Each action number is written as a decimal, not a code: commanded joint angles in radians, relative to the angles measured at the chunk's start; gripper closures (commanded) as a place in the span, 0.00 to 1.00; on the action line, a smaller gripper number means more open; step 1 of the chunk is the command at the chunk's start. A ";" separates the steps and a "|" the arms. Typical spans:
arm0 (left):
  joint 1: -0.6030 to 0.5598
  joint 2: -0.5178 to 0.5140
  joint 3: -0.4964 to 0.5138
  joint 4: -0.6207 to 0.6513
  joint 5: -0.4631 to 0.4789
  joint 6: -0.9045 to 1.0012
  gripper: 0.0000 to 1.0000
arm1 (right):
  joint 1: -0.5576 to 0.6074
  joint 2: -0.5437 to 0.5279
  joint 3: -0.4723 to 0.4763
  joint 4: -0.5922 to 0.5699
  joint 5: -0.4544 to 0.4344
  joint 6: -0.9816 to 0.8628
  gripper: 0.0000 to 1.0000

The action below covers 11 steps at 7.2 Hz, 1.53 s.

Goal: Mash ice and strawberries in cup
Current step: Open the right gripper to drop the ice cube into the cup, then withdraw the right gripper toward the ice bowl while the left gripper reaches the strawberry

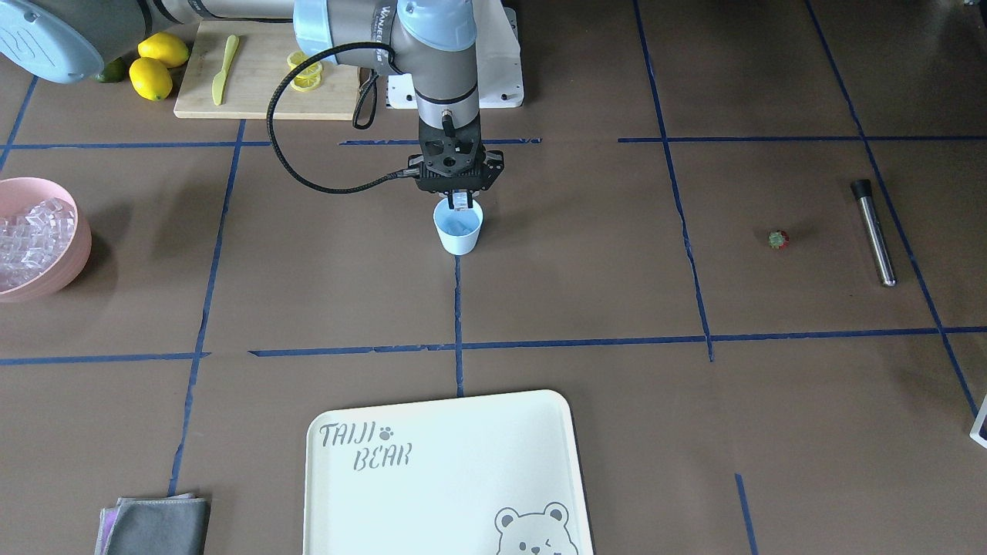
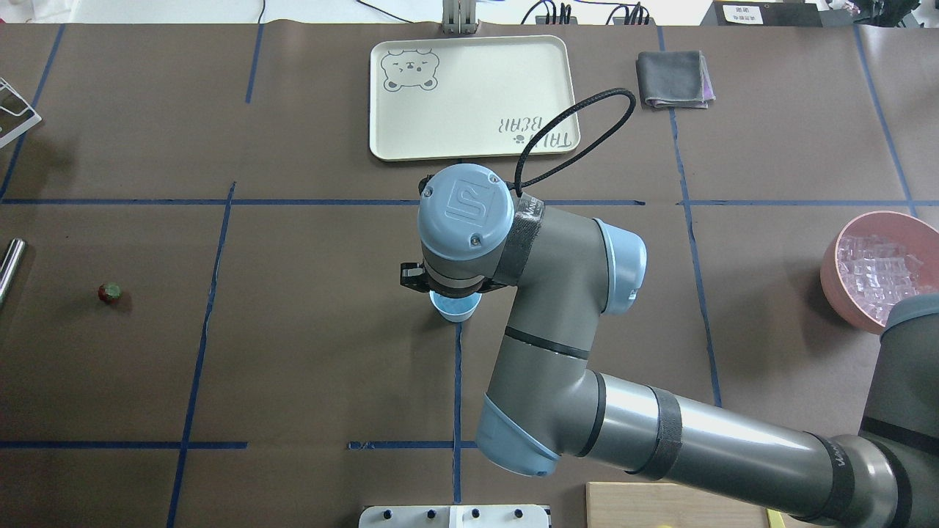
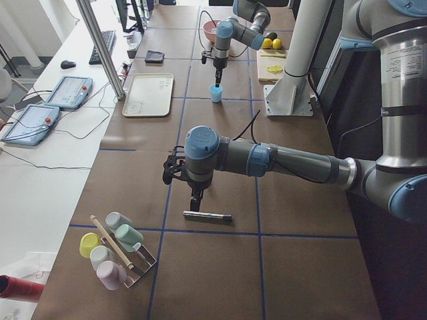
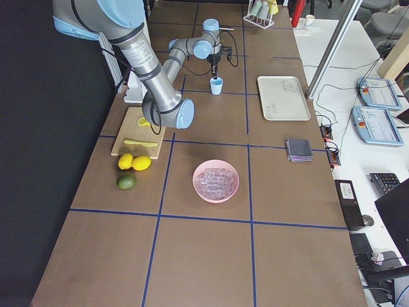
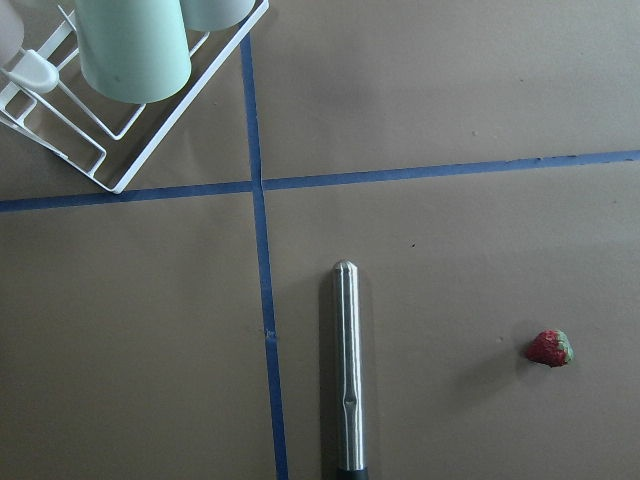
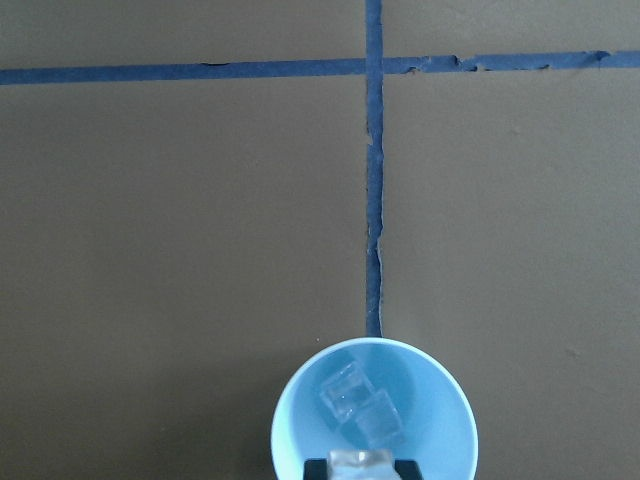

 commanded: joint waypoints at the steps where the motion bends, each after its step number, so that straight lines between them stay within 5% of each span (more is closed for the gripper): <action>1: 0.000 0.000 0.000 0.000 0.000 -0.001 0.00 | 0.000 0.001 -0.001 0.005 0.001 0.001 0.50; 5: 0.000 0.000 0.000 0.000 0.001 -0.001 0.00 | 0.002 -0.003 0.002 0.005 -0.001 0.000 0.01; 9: 0.084 -0.005 -0.026 -0.018 0.003 -0.034 0.00 | 0.063 -0.012 0.078 -0.015 0.013 -0.006 0.01; 11: 0.258 0.001 -0.020 -0.282 0.014 -0.391 0.00 | 0.150 -0.022 0.143 -0.104 0.042 -0.046 0.01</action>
